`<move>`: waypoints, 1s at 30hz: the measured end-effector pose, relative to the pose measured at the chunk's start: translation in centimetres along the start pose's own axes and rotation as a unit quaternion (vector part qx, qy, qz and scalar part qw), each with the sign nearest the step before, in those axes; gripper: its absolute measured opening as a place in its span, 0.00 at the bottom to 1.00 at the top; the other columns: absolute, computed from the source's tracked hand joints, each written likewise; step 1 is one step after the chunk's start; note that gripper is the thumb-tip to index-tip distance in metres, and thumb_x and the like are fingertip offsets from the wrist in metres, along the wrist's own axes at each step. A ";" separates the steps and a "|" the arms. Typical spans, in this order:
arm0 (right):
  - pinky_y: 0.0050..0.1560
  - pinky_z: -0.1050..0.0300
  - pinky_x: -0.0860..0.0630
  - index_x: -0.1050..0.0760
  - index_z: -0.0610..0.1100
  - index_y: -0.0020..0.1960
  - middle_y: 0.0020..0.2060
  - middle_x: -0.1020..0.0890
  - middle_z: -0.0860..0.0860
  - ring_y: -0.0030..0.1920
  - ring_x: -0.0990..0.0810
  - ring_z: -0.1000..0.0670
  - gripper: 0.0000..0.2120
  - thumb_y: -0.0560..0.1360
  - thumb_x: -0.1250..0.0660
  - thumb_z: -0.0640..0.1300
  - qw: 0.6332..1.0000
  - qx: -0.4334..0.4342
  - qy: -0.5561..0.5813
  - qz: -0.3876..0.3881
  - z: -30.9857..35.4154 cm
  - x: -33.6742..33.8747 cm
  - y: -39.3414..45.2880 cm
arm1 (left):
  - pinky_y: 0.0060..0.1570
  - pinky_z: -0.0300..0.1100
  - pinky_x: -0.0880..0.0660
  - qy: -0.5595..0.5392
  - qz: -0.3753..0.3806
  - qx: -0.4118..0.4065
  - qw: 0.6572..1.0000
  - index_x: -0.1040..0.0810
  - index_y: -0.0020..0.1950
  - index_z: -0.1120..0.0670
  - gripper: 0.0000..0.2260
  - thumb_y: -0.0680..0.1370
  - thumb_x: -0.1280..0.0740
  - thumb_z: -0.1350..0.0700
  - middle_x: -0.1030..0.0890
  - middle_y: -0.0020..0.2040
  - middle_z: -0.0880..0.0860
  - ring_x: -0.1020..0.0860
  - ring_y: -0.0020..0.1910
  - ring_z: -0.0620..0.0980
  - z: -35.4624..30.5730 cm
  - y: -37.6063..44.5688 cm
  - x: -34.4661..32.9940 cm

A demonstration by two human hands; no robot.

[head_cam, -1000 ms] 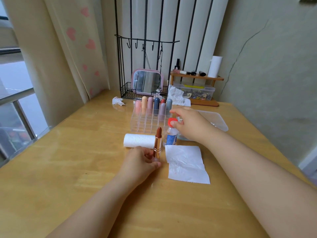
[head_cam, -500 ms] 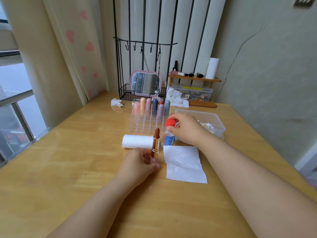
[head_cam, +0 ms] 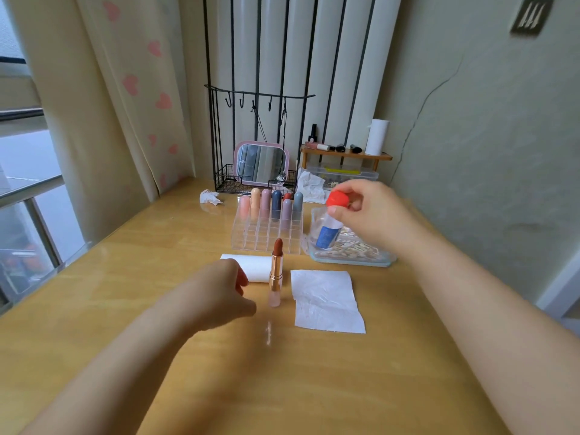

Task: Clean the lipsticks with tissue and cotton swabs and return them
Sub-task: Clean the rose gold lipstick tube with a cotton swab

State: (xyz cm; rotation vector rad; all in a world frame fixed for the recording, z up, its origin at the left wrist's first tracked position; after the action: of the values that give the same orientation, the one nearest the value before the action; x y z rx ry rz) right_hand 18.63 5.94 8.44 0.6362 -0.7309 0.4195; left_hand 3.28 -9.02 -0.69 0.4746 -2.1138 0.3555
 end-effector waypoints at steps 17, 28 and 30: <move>0.29 0.67 0.35 0.22 0.47 0.40 0.26 0.28 0.56 0.25 0.31 0.60 0.16 0.69 0.30 0.60 0.984 -0.108 0.122 0.068 -3.5 -2.0 -10.7 | 0.45 0.23 0.33 -0.209 -0.077 -0.189 0.956 0.26 0.62 0.48 0.20 0.72 0.30 0.45 0.24 0.48 0.37 0.26 0.49 0.33 -5.7 -4.2 -6.3; 0.34 0.58 0.36 0.24 0.42 0.39 0.30 0.31 0.49 0.31 0.34 0.55 0.24 0.71 0.34 0.64 0.982 0.001 0.178 0.070 -2.3 -2.9 -11.1 | 0.39 0.39 0.24 -0.351 0.091 -0.187 0.913 0.23 0.55 0.50 0.18 0.70 0.31 0.43 0.21 0.38 0.45 0.25 0.34 0.42 -5.3 -4.4 -6.8; 0.38 0.58 0.30 0.23 0.47 0.43 0.34 0.26 0.51 0.35 0.29 0.54 0.16 0.72 0.35 0.61 0.974 0.018 0.190 0.122 -2.1 -3.2 -11.3 | 0.38 0.37 0.24 -0.369 0.113 -0.184 0.904 0.23 0.56 0.52 0.17 0.71 0.30 0.46 0.21 0.40 0.47 0.25 0.36 0.43 -5.2 -4.6 -6.6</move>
State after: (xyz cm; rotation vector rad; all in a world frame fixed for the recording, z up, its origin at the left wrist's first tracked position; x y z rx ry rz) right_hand 23.74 -1.43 0.58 0.4814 -0.4359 0.7592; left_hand 12.56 -9.52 -3.09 0.1359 -2.9045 -0.1363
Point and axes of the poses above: each hand's wrist, its own y-axis towards the middle knuckle, its own x-axis out of the back of the hand, z = x × y, the point moved 7 cm from there along y, towards the middle knuckle
